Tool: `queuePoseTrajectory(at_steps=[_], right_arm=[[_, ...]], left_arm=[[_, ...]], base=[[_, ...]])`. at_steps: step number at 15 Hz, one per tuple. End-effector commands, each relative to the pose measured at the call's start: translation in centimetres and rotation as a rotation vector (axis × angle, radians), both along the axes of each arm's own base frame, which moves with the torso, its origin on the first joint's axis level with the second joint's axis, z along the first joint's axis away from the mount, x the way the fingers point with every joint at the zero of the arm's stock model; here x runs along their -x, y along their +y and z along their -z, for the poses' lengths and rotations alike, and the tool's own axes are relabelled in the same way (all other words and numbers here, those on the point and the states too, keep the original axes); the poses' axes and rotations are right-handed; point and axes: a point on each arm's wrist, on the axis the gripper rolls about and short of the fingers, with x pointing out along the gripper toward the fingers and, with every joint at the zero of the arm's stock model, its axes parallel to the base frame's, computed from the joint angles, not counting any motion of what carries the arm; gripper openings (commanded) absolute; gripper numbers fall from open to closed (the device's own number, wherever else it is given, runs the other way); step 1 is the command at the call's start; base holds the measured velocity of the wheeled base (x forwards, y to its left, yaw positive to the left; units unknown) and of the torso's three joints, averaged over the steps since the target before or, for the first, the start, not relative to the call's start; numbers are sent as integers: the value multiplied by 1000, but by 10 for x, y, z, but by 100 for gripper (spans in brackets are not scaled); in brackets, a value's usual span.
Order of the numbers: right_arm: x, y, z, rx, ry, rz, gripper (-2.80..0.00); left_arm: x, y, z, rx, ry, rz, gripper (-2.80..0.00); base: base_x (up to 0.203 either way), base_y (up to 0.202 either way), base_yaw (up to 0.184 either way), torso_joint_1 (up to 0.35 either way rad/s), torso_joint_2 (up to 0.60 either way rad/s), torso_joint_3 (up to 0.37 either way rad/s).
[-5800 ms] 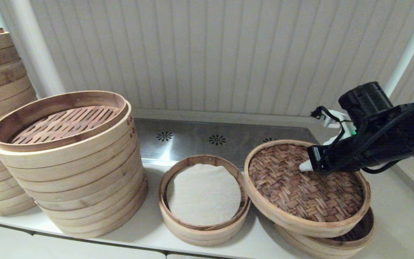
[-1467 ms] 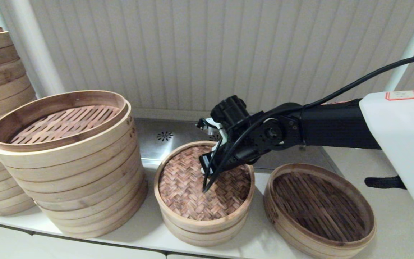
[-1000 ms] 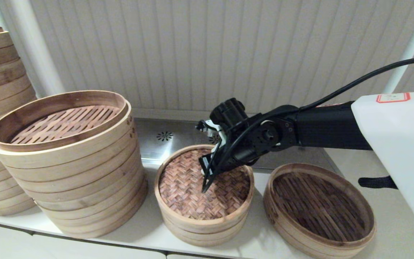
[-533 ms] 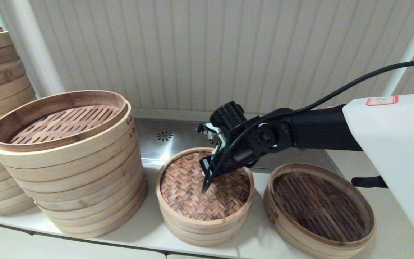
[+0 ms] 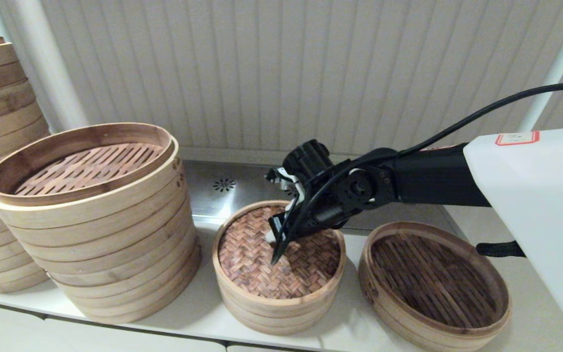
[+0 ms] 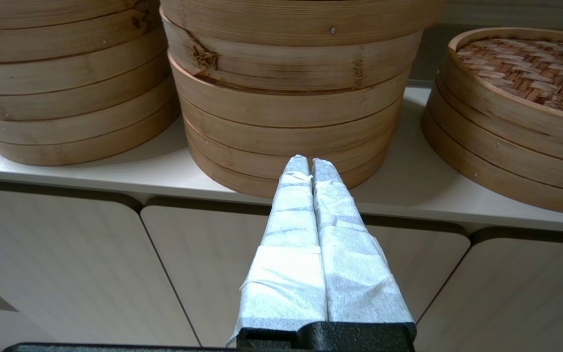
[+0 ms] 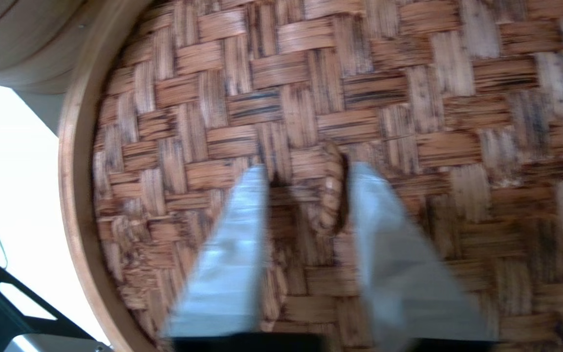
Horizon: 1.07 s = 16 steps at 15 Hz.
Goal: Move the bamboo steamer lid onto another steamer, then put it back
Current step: Put the steamer, then pick up the steamer
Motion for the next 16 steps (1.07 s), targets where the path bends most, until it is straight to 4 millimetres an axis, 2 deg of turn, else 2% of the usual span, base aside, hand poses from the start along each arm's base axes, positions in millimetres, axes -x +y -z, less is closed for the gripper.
queuePoseTrajectory(at_steps=[1, 3, 6, 10, 14, 15, 16], right_arm=[[2, -3, -10, -15, -19, 4, 0], [10, -10, -36, -55, -66, 11, 0], [22, -37, -75, -104, -133, 49, 0], [53, -85, -130, -136, -226, 136, 0], [92, -142, -169, -132, -346, 300, 0], [104, -154, -176, -124, -376, 350, -218], [117, -166, -182, -122, -405, 396, -280]], left_arm=[[0, 0, 0, 0, 1, -1, -280], [0, 0, 0, 0, 2, -1, -280], [0, 0, 0, 0, 1, -1, -280], [0, 0, 0, 0, 2, -1, -280], [0, 0, 0, 0, 2, -1, -280], [0, 0, 0, 0, 1, -1, -280], [0, 0, 0, 0, 2, -1, -280]], base=[[0, 0, 0, 0, 0, 0], [0, 0, 0, 0, 0, 0], [0, 0, 0, 0, 0, 0], [0, 0, 0, 0, 0, 0], [0, 0, 0, 0, 0, 0], [0, 0, 0, 0, 0, 0], [0, 0, 0, 0, 0, 0]])
